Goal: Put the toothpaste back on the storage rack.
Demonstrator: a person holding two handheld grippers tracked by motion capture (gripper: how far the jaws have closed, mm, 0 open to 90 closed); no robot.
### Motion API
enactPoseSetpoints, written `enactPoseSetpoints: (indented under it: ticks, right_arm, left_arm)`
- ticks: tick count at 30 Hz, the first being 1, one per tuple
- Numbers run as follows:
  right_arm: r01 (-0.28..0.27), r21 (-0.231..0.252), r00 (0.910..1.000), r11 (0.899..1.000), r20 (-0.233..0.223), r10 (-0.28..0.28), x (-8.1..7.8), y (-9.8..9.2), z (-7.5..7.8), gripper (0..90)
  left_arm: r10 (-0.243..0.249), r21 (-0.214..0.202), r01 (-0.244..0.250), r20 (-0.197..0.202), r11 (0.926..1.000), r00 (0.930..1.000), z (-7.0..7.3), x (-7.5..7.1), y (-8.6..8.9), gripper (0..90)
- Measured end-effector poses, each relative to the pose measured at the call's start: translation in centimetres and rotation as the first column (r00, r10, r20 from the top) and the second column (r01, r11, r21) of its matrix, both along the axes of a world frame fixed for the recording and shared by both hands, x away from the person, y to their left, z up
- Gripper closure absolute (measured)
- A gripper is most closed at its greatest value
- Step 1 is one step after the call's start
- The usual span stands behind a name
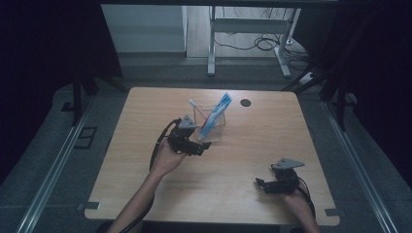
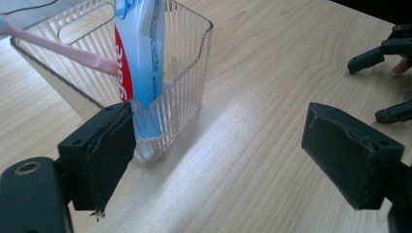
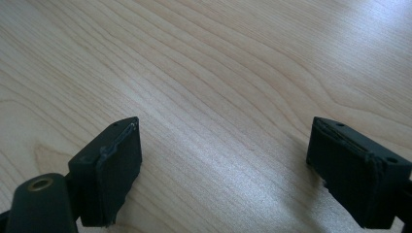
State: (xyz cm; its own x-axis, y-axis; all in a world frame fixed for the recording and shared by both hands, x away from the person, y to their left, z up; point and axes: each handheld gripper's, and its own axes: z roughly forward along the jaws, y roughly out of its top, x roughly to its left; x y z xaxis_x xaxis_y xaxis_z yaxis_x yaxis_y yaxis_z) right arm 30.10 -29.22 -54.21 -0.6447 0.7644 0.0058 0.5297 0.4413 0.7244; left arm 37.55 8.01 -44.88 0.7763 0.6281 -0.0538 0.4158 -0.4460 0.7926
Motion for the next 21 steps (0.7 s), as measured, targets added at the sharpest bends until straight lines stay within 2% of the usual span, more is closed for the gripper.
enactPoseSetpoints:
  ticks: [9, 12, 21]
  right_arm:
    - [0.0, 0.001, 1.0, 1.0, -0.002, 0.0, 0.0, 0.0, 0.0, 12.5]
    - [0.001, 0.001, 1.0, 1.0, -0.001, -0.001, 0.0, 0.0, 0.0, 12.6]
    - [0.003, 0.003, 1.0, 1.0, -0.001, -0.003, 0.0, 0.0, 0.0, 12.6]
  left_arm:
    - [0.013, 0.002, -0.013, -0.009, 0.9999, 0.9999, -0.9, -1.1, 1.0, 12.5]
    - [0.021, -0.013, -0.022, -0.014, 0.9997, 0.9997, -1.3, -1.4, 1.4, 12.5]
    - [0.034, -0.015, -0.034, -0.007, 0.9993, 0.9994, -2.1, -2.5, 2.7, 12.5]
